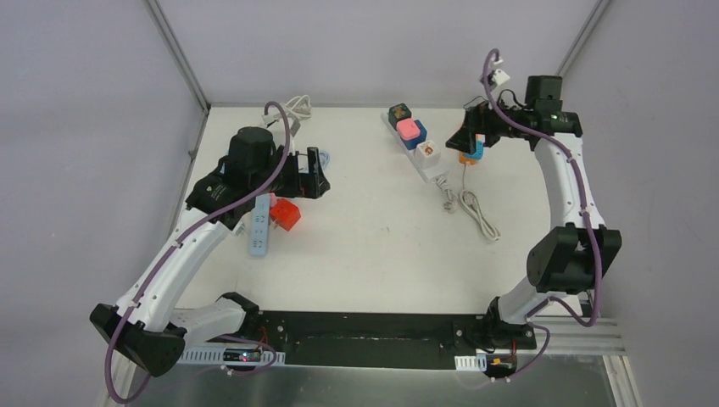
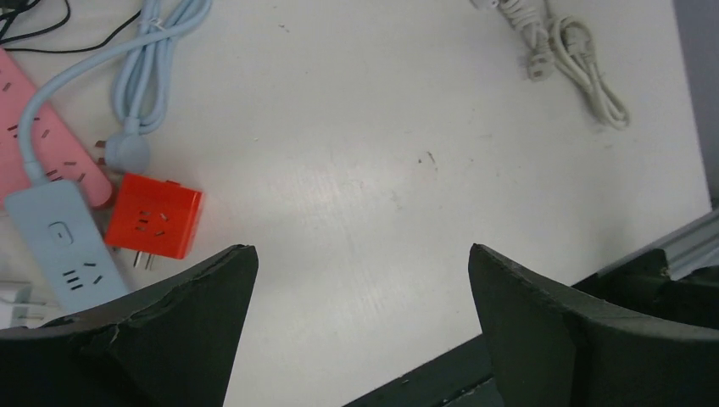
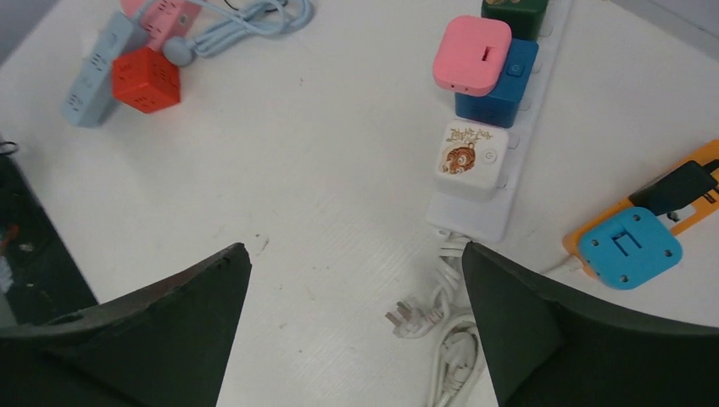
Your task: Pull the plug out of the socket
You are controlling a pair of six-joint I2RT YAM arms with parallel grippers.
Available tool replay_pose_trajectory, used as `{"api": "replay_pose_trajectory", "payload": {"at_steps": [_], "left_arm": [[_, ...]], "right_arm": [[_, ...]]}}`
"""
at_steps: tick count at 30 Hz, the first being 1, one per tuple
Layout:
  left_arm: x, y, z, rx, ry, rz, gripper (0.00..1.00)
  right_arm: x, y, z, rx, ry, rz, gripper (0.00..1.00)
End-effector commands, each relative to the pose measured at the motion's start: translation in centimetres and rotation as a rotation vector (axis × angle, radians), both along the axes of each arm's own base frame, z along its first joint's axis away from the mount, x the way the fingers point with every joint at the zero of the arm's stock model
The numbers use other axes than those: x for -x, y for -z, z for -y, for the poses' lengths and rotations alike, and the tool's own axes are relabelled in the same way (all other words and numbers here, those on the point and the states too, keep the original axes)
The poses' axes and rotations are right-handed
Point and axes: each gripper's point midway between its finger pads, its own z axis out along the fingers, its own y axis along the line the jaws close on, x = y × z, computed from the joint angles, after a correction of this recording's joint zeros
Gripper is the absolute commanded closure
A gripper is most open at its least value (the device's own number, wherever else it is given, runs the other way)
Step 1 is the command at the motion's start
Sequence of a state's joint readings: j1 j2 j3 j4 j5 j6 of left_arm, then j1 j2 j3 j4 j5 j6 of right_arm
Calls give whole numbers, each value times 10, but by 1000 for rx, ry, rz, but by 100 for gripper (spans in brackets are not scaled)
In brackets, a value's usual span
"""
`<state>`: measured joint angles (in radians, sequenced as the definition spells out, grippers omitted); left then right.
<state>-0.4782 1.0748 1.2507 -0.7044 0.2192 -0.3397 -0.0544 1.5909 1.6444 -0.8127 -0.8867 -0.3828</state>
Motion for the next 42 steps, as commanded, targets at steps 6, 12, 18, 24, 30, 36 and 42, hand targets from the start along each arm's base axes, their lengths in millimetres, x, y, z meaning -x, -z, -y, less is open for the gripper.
{"api": "replay_pose_trajectory", "payload": {"at_steps": [6, 12, 18, 24, 30, 36, 42], "left_arm": [[-20, 2, -18, -77, -88, 121, 1], [-22, 4, -16, -8, -132, 108, 1], [-24, 5, -10, 80, -166, 88, 1], [-31, -2, -7, 148, -196, 122, 1], [-37, -2, -2, 170, -190, 127, 1], [-37, -3, -4, 189, -210, 135, 1], [-33, -6, -12, 222, -241, 170, 1]], "right_arm": [[-46, 57, 1, 385, 64, 20, 0], [-76, 93, 5, 382, 165, -83, 0], [-92, 123, -8, 311, 171, -176, 0], [-103, 136, -17, 287, 157, -205, 0], [-118, 154, -27, 357, 186, -185, 0], [-132, 170, -34, 431, 220, -164, 0], [-132, 187, -41, 470, 210, -165, 8]]}}
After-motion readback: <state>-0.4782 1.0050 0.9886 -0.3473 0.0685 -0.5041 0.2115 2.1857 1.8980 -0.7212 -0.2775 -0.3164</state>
